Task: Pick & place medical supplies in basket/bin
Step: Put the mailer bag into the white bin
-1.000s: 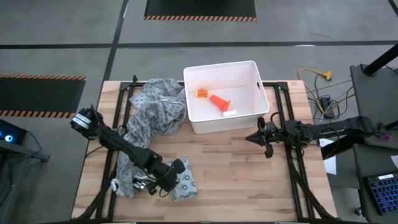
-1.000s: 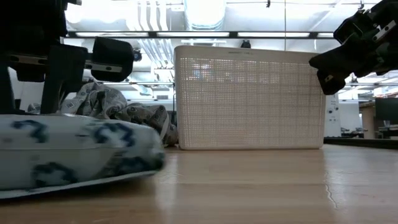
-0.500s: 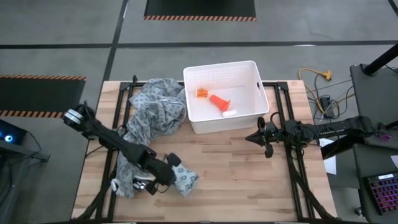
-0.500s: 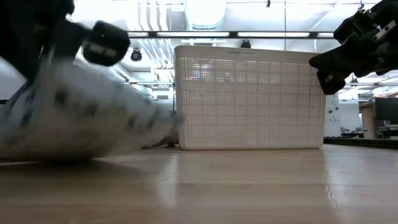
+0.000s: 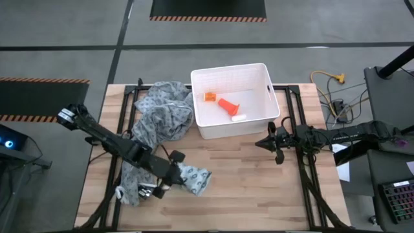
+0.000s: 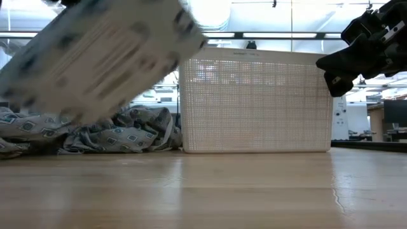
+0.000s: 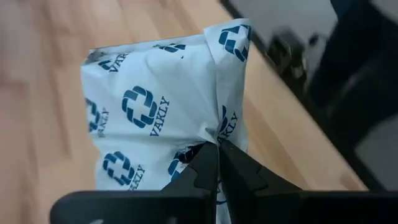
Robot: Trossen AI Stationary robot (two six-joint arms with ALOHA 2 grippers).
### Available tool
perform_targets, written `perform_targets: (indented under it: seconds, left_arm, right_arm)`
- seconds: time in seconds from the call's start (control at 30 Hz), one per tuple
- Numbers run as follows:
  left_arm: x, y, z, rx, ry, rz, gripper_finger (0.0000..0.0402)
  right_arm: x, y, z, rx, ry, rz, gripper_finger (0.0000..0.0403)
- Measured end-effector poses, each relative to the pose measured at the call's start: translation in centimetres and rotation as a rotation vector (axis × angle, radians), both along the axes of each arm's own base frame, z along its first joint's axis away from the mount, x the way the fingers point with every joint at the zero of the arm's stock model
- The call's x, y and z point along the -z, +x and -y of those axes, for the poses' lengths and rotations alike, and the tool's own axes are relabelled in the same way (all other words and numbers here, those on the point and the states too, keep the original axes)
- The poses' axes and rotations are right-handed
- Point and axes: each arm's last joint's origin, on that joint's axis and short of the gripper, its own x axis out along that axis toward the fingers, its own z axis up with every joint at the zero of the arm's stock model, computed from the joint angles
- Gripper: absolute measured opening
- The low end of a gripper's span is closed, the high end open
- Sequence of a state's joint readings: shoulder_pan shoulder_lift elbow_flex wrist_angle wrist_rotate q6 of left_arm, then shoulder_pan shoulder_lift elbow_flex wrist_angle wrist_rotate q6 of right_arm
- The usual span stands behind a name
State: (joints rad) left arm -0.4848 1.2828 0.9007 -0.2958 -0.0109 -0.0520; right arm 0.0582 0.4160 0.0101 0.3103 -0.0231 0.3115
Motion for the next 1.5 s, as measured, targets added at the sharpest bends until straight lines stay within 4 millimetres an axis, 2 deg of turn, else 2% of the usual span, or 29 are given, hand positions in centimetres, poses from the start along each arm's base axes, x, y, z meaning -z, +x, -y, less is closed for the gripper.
perform_targets:
  seconds: [0.33,0.53,0.67,0.77,0.93,1.2,1.37,1.5]
  left_arm:
    - [-9.1,2.4,-2.0,-0.105,-0.079,0.247,0.0000]
    - [-14.6,2.7,-3.6,-0.147,-0.090,0.341,0.0000]
    - [-17.3,2.7,-5.3,-0.213,-0.074,0.368,0.0000]
    - [-18.5,3.4,-7.0,-0.285,-0.064,0.391,0.0000]
    - [-18.9,5.6,-10.3,-0.399,-0.025,0.402,0.0000]
    - [-18.5,10.4,-15.8,-0.473,0.171,0.406,0.0000]
    - [-16.3,14.0,-20.0,-0.501,0.263,0.345,0.0000]
    - [-14.2,16.4,-23.4,-0.497,0.257,0.294,0.0000]
  right_arm:
    - [0.0,0.0,0.0,0.000,0.004,0.002,0.0009]
    - [0.0,0.0,0.0,0.000,0.004,0.002,0.0009]
    - [0.0,0.0,0.0,0.000,0.004,0.003,0.0009]
    - [-0.1,0.0,0.0,0.000,0.004,0.006,0.0009]
    - [-0.1,0.0,0.0,0.002,0.029,0.007,0.0009]
    - [-0.1,0.0,0.0,0.003,0.038,0.006,0.0009]
    - [-0.1,0.0,0.0,0.002,0.032,0.006,0.0009]
    - [0.0,0.0,0.0,0.002,0.029,-0.002,0.0009]
